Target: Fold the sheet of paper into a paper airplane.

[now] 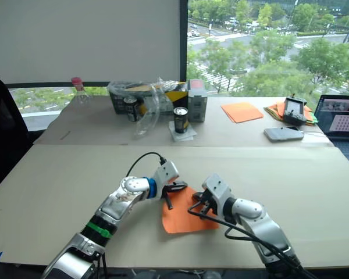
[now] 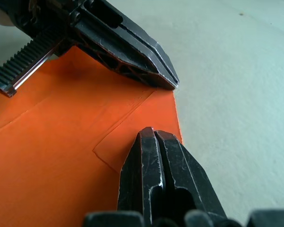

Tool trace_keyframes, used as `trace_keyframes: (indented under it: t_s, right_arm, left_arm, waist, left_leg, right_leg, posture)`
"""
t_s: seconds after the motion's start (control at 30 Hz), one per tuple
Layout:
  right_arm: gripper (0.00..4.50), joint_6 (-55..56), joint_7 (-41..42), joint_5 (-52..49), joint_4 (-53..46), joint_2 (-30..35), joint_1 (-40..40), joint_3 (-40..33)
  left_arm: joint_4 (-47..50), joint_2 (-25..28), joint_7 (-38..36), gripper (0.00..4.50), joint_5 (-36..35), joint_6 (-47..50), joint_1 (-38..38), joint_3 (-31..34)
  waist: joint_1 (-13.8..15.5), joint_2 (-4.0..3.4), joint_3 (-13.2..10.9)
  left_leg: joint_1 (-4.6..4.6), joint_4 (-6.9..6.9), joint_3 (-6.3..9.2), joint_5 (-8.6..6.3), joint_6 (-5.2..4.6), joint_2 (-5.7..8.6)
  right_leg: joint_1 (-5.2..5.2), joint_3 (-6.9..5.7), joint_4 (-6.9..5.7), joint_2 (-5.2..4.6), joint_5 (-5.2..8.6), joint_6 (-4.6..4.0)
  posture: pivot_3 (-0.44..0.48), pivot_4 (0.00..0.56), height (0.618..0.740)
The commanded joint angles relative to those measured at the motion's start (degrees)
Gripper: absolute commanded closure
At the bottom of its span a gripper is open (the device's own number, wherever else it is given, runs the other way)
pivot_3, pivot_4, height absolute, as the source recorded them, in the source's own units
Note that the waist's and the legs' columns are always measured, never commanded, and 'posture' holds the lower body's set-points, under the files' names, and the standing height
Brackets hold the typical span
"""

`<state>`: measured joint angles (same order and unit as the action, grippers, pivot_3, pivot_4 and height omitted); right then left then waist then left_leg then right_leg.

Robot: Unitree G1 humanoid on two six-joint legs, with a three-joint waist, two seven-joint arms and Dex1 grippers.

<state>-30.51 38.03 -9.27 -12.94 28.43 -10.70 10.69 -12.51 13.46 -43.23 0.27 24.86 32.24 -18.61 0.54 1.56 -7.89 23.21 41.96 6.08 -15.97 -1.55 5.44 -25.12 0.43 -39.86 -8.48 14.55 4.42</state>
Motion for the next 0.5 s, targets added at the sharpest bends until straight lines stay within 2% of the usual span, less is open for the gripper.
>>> trace_keyframes:
  t_s: [0.03,0.27,0.5]
  right_arm:
    - [4.48,-3.27,-0.88,0.97,2.7,0.45,0.81,0.37]
    - [4.48,-2.64,-0.33,0.38,3.72,-0.46,-0.22,1.09]
    - [4.48,-2.08,0.28,0.59,4.92,-2.03,-1.86,2.59]
  left_arm:
    - [0.06,1.72,1.26,4.5,-0.88,3.05,0.05,3.2]
    - [4.67,-0.6,3.91,4.5,-10.84,6.79,1.32,15.27]
    - [14.38,3.17,3.44,4.5,-17.22,15.59,-2.67,19.28]
  waist:
    - [-0.03,0.0,0.0]
    - [-0.06,0.01,-0.01]
    - [-1.14,0.02,-0.01]
  left_leg:
    - [0.0,0.0,0.0,0.0,0.0,0.0]
    - [0.05,-0.01,0.01,0.0,0.01,0.0]
    - [0.04,-0.08,0.01,-0.02,0.05,-0.03]
  right_leg:
    - [-0.01,0.0,0.0,0.0,-0.01,-0.02]
    - [-0.07,0.0,0.0,0.0,-0.16,-0.26]
    - [-0.09,0.01,0.01,0.02,-0.16,-0.26]
  posture:
    - [0.0,0.15,0.67]
    - [0.0,0.15,0.67]
    - [0.0,0.15,0.67]
